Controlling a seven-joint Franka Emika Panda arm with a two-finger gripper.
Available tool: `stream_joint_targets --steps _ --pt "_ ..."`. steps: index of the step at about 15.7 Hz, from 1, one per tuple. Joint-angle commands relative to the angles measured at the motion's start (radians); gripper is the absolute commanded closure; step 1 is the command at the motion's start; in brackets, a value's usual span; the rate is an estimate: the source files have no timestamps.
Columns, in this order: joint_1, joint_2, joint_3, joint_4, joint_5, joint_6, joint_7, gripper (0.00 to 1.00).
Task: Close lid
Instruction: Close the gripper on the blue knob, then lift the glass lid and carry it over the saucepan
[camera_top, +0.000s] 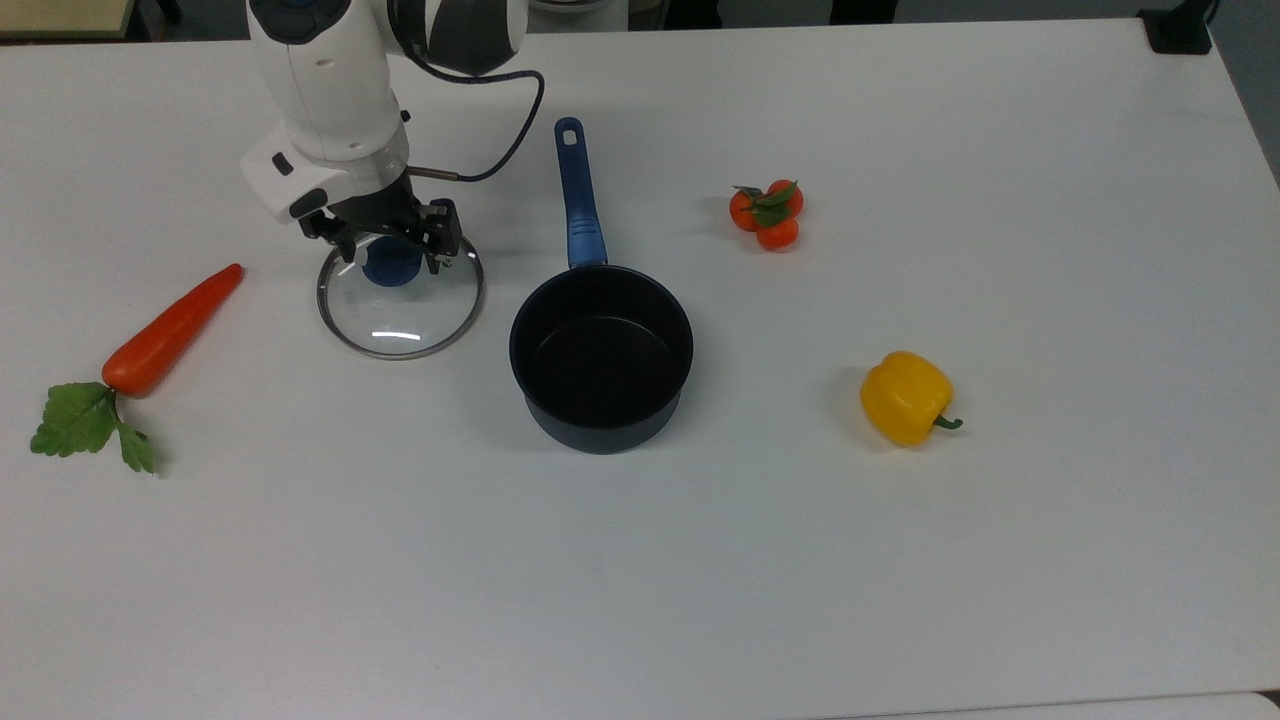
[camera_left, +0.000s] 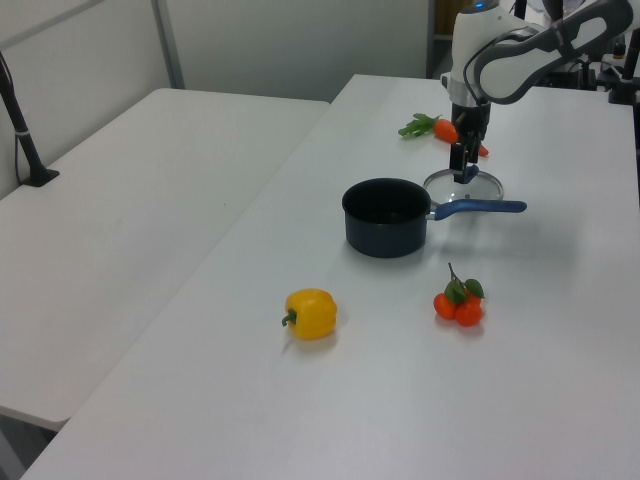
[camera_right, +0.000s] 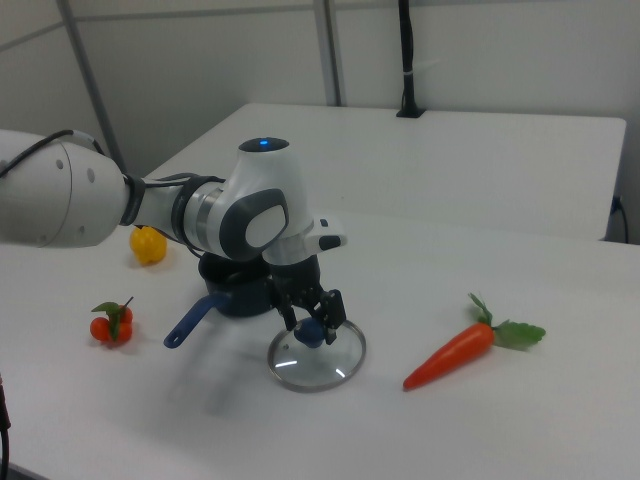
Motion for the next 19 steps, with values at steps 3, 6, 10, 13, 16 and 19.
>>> stream_joint_targets --steps 3,6,10,13,16,19 --pt "0.002 0.002 -0.002 -0.002 0.018 0.028 -0.043 0.42" --pt "0.002 0.001 -0.002 0.020 0.019 0.019 -0.041 0.62" --pt "0.001 -0.012 -0.003 0.119 0.035 -0.103 -0.038 0.62" --pt "0.001 -0.012 -0.003 0.220 0.036 -0.200 -0.032 0.62" --pt "0.024 -0.006 -0.003 0.334 0.038 -0.309 -0.031 0.62" --pt "0.076 -0.004 -0.002 0.411 0.035 -0.374 -0.029 0.62"
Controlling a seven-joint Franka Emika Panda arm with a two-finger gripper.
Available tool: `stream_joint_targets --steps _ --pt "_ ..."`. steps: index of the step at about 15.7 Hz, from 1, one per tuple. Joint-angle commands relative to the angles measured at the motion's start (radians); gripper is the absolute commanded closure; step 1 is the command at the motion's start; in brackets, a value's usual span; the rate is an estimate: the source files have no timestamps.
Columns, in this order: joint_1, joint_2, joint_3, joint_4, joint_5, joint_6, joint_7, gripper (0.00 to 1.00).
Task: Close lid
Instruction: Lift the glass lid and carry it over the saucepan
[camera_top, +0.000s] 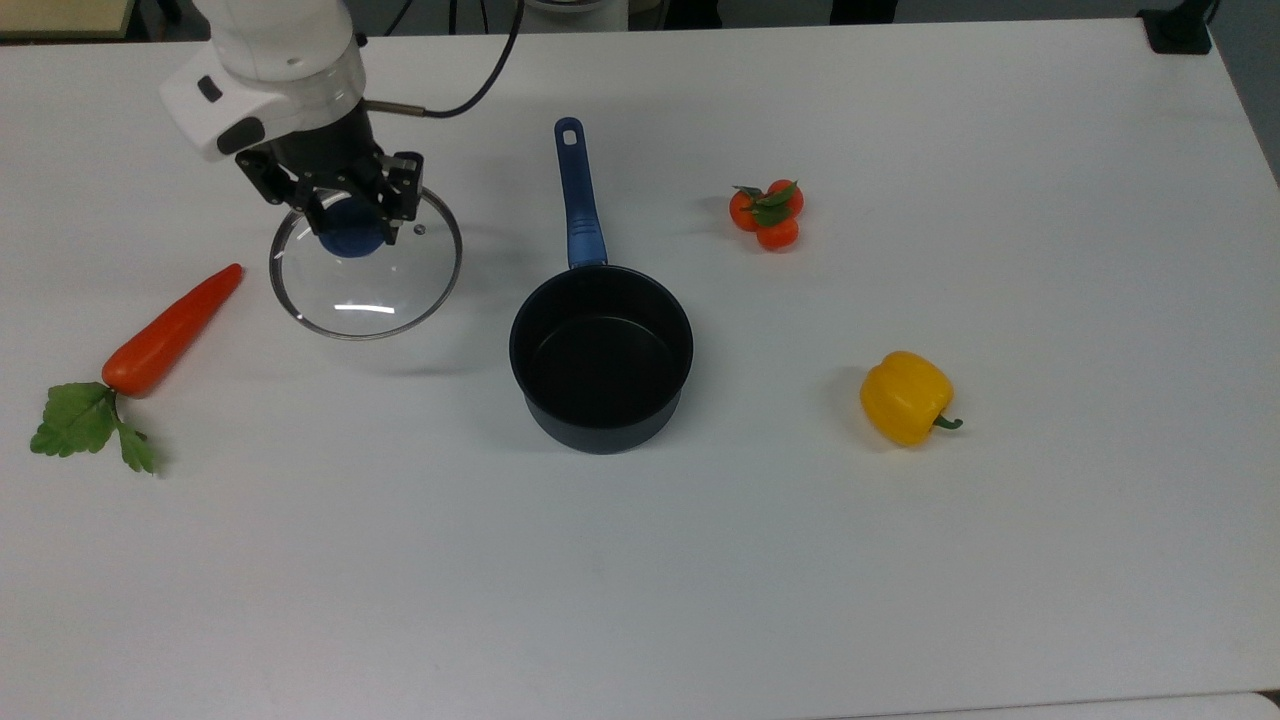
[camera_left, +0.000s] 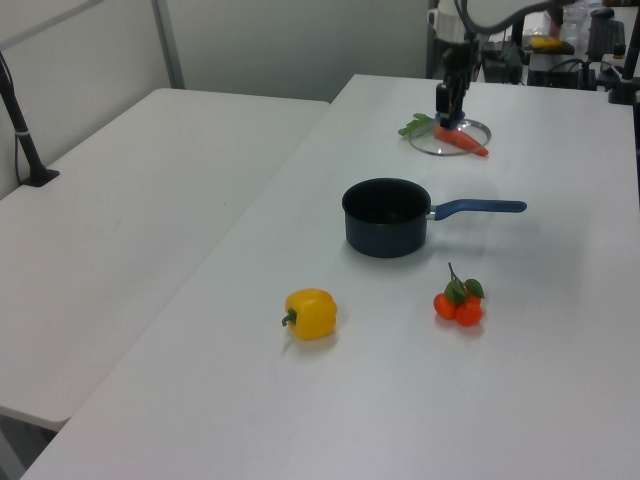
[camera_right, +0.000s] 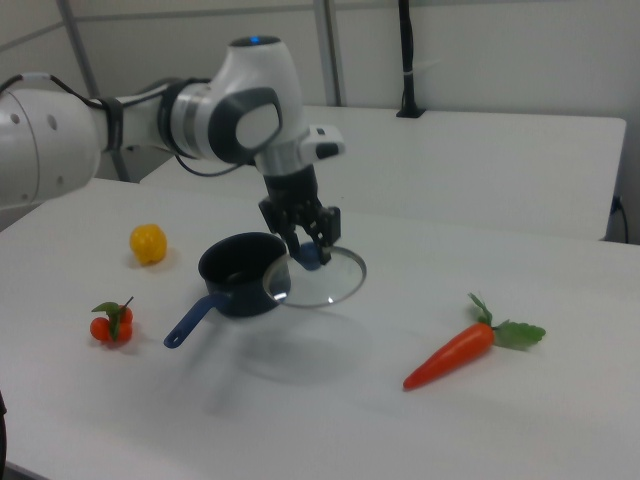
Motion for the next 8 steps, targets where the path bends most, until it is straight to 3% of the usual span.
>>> stream_joint_targets --steps 1,8 --pt "0.070 0.001 -0.004 0.104 0.014 -0.106 -0.014 0.62" --pt "0.196 0.027 0.000 0.176 0.014 -0.112 0.017 0.62"
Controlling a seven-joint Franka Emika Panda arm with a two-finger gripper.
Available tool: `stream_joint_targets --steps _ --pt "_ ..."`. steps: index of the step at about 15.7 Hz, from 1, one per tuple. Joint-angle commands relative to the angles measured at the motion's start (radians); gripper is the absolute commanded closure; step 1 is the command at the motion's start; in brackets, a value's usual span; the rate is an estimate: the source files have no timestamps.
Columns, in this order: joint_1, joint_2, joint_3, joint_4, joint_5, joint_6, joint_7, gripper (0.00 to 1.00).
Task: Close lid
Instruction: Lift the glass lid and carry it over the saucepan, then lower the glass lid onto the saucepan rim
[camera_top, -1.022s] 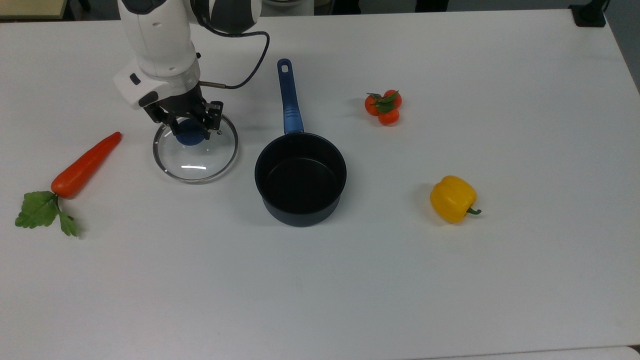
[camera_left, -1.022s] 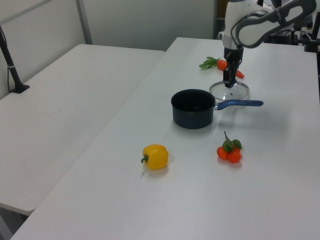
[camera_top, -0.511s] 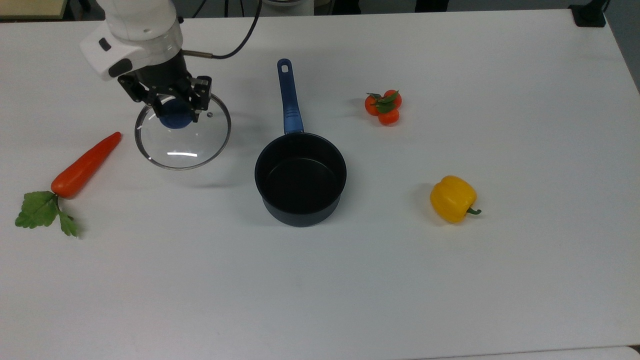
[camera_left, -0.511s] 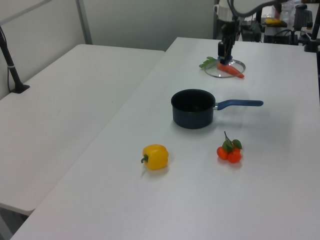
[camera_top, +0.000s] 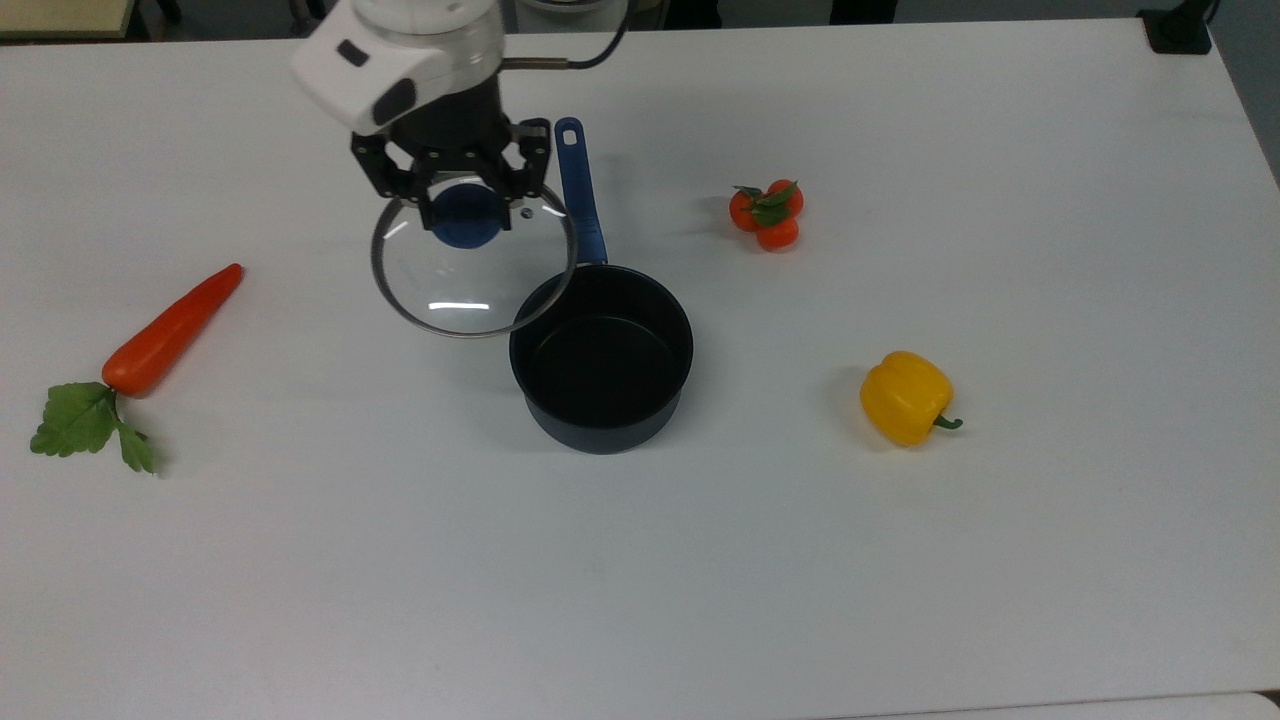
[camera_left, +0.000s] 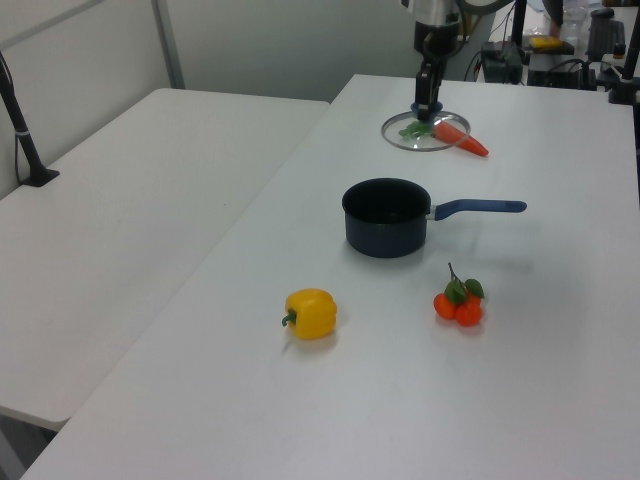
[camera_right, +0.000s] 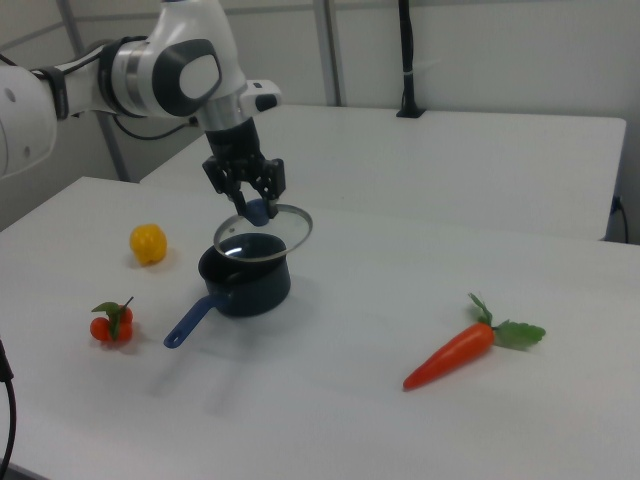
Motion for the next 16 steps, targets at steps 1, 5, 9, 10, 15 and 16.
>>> stream_joint_targets --steps 1,5,9,10,15,16 --pt "0.073 0.044 -0.007 0.059 0.012 -0.015 0.010 0.62" --pt "0.135 0.090 -0.008 0.057 0.005 -0.012 0.009 0.62" --pt "0.141 0.146 -0.008 0.048 0.002 0.125 0.016 0.62" --pt "0.141 0.149 -0.008 0.048 0.000 0.131 0.016 0.62" --pt "0.144 0.149 -0.008 0.028 0.000 0.169 0.032 0.62" --pt "0.146 0.147 -0.008 0.025 0.000 0.169 0.032 0.62"
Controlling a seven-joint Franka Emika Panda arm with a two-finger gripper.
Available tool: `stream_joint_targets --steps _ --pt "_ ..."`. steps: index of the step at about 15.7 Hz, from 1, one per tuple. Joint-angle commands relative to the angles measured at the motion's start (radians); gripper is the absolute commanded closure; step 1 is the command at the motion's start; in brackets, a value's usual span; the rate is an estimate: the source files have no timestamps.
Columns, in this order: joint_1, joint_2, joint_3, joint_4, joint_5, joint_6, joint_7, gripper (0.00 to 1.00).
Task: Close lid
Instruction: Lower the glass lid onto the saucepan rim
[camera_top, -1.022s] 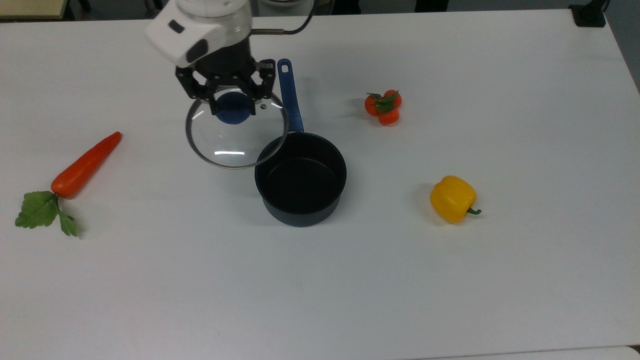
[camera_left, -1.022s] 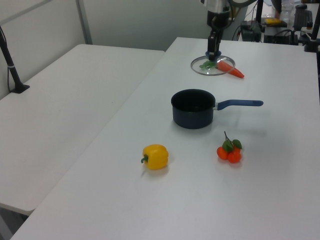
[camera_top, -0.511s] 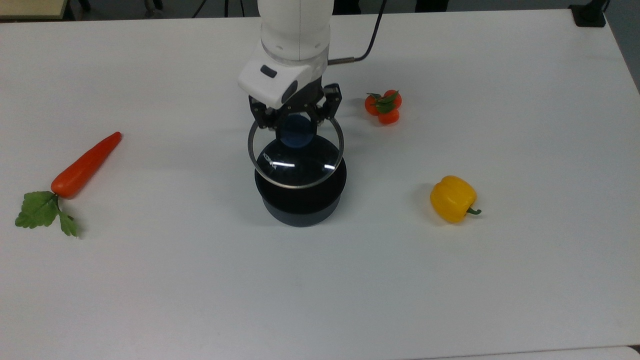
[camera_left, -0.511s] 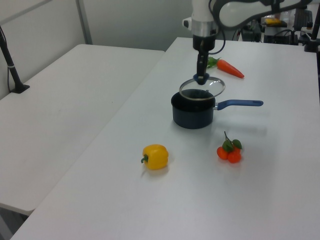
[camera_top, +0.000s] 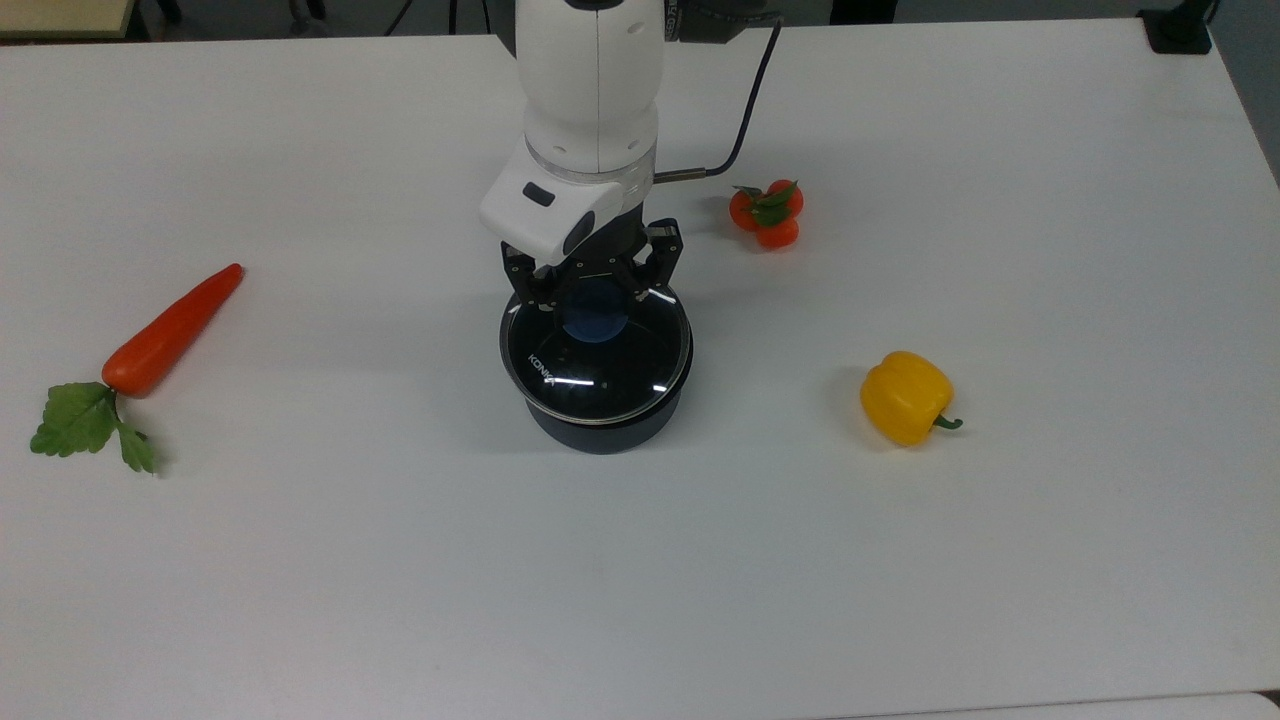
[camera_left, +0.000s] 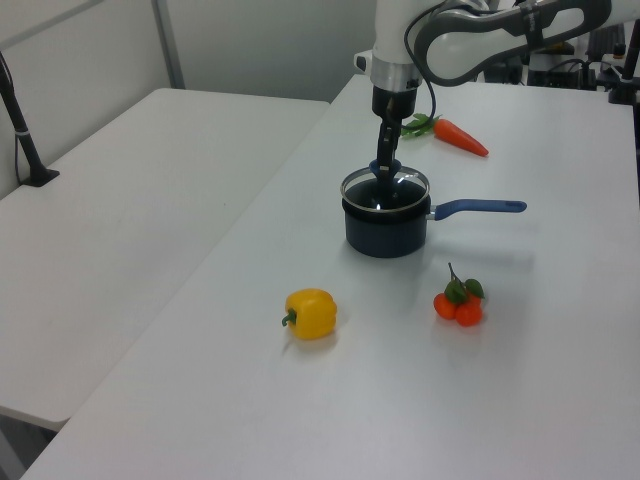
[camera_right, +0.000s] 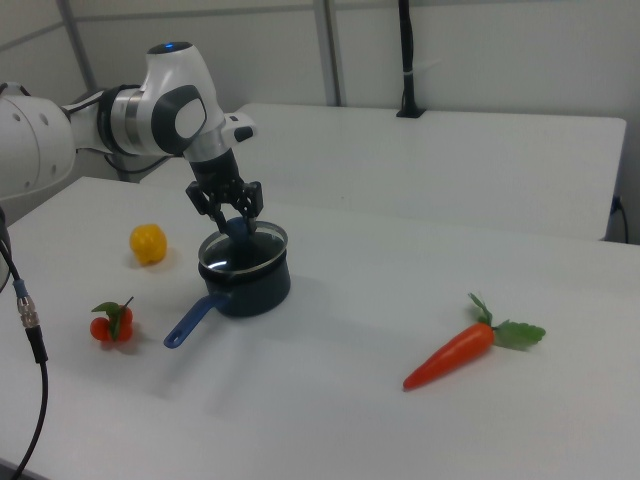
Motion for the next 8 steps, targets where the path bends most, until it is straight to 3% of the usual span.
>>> stream_joint_targets --steps 1,8 --pt "0.019 -0.002 -0.009 -0.003 -0.001 0.012 0.022 0.62" --pt "0.028 -0.001 -0.009 -0.033 -0.037 0.050 0.053 0.62"
